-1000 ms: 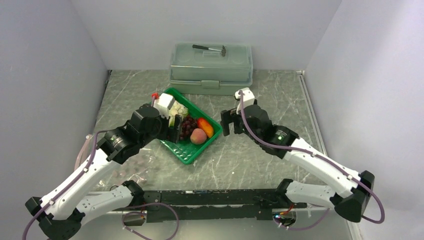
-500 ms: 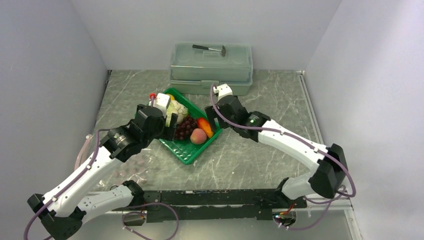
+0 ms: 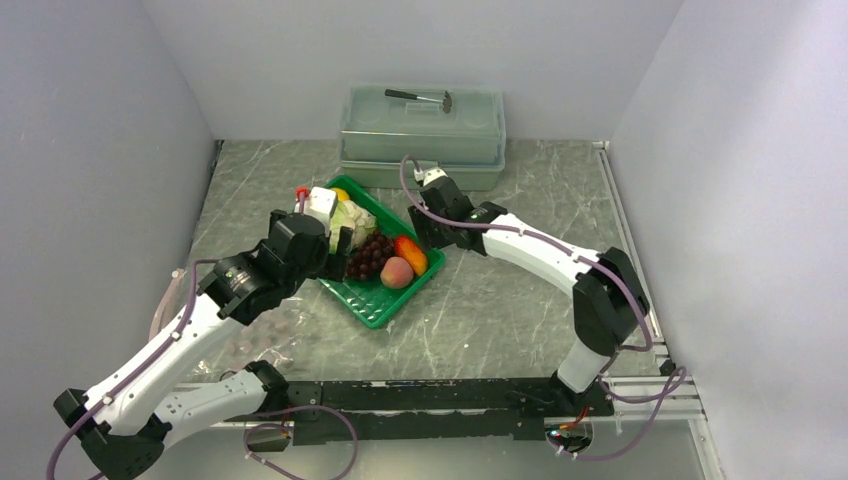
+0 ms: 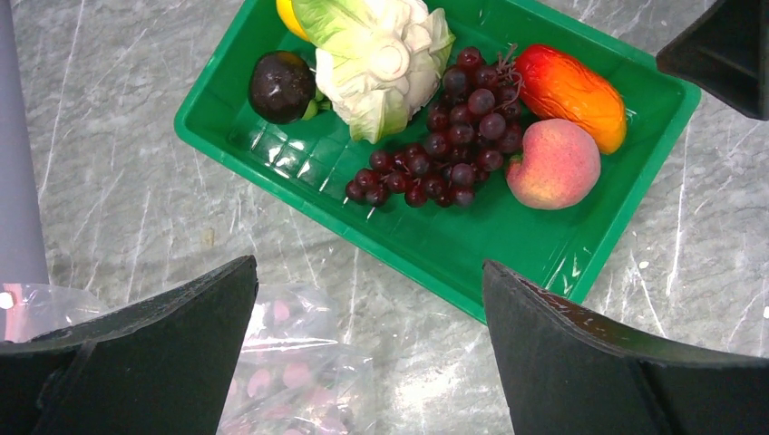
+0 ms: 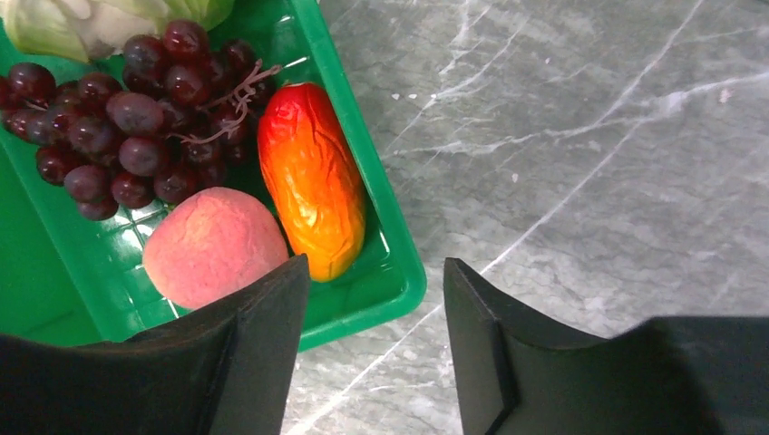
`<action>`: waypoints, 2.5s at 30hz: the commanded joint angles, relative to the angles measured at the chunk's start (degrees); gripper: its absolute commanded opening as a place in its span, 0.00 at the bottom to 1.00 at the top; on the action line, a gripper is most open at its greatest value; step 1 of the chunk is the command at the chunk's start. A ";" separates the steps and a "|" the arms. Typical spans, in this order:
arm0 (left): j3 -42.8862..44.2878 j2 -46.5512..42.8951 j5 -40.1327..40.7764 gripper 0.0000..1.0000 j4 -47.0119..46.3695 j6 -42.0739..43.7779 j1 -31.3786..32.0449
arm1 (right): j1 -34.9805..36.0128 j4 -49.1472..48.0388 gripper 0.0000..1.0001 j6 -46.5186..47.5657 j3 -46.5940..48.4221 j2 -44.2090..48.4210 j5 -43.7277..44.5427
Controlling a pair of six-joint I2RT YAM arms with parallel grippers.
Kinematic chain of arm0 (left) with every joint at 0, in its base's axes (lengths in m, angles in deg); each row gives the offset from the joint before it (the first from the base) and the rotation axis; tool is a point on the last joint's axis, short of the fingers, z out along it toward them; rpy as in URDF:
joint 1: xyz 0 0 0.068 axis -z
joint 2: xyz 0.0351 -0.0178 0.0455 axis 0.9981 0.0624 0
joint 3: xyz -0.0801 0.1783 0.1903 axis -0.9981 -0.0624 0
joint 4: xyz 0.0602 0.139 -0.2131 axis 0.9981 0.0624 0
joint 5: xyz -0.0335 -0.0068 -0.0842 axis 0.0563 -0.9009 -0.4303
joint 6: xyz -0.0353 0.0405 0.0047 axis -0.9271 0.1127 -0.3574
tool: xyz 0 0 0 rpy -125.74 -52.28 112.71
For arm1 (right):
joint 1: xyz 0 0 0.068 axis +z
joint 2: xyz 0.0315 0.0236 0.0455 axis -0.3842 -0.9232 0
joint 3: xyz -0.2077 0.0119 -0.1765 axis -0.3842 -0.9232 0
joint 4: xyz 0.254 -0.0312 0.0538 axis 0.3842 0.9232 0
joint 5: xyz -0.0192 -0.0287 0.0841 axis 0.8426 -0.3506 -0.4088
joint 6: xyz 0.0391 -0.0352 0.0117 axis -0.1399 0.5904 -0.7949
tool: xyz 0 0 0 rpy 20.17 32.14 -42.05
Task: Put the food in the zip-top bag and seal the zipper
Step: Move the bin to the center of the board.
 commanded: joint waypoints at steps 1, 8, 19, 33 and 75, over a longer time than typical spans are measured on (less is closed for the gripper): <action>1.27 -0.77 1.11 0.99 -0.80 -0.73 0.23 | -1.98 -0.96 0.56 0.13 3.40 -2.52 -3.83; 1.31 0.53 0.39 0.99 -0.54 -0.45 0.20 | -3.60 -0.86 0.54 0.69 5.66 -7.39 -6.61; 1.44 1.23 0.56 0.99 -0.39 -0.28 0.22 | -3.95 -0.80 0.50 1.58 9.84 -12.84 -8.85; 1.46 1.52 0.74 0.98 -0.29 -0.26 0.19 | -4.94 -1.08 0.31 2.04 12.00 -17.09 -10.83; 1.50 2.75 0.30 0.98 -0.27 -0.47 0.18 | -4.93 -5.05 0.00 -5.12 -16.07 8.75 -5.22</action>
